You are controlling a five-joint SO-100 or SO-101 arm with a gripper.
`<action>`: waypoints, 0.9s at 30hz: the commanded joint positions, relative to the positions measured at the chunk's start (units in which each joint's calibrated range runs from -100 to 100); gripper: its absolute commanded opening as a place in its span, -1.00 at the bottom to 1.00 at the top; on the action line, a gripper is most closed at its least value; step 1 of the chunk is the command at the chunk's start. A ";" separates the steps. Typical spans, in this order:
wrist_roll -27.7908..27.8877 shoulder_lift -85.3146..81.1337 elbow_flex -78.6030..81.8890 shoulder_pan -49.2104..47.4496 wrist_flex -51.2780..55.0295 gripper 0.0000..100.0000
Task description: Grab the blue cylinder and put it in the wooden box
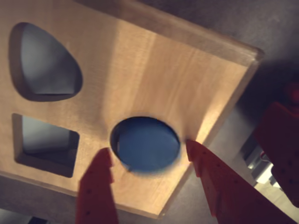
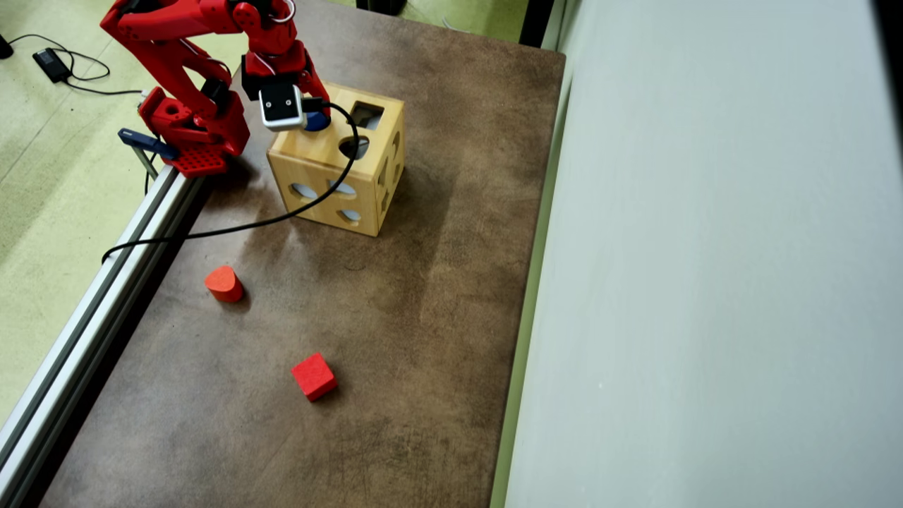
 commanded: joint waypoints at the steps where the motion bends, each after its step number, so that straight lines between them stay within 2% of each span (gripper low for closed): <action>1: -0.15 -0.71 -0.67 -0.52 -0.21 -0.30; 8: -0.15 -4.36 -0.76 -0.52 -0.05 -0.30; 16: -0.15 -33.66 -0.04 -0.52 -0.70 -0.30; 27: -0.15 -57.61 -0.04 0.15 -0.70 -0.30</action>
